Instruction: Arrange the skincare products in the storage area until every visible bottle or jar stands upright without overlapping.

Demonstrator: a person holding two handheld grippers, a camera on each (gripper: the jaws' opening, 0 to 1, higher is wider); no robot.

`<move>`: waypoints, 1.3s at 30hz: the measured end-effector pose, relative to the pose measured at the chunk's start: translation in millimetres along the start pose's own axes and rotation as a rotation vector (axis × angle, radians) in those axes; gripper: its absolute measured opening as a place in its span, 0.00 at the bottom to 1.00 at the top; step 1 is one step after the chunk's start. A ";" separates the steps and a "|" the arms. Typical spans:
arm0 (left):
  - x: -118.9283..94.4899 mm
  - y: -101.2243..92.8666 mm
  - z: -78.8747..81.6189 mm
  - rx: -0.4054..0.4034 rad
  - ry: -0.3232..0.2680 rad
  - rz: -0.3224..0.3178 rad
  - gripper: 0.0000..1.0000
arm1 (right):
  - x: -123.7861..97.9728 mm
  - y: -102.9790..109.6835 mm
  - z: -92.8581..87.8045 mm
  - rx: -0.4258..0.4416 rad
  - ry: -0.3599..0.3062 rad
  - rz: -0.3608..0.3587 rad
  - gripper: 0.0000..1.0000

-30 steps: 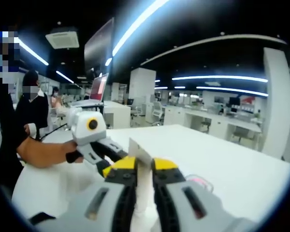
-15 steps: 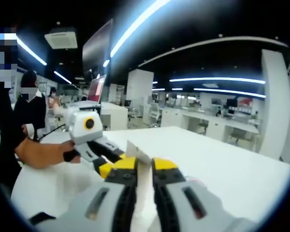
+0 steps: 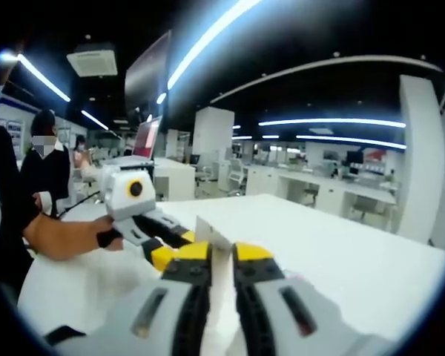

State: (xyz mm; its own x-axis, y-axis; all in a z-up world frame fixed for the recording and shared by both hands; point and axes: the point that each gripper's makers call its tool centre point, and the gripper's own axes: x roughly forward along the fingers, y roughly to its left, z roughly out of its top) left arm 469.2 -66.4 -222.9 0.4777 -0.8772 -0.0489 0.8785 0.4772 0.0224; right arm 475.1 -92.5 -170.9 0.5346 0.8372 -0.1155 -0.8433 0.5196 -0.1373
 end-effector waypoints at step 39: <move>-6.9 5.5 10.4 -0.005 -0.027 0.017 0.27 | -17.8 -6.1 27.2 -0.022 -0.069 -0.052 0.09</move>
State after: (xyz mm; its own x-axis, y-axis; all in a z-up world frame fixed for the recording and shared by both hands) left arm 470.8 -58.3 -212.1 0.4923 -0.8702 -0.0219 0.8704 0.4920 0.0177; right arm 469.2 -105.9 -141.2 0.5723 0.8191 -0.0395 -0.8124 0.5598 -0.1632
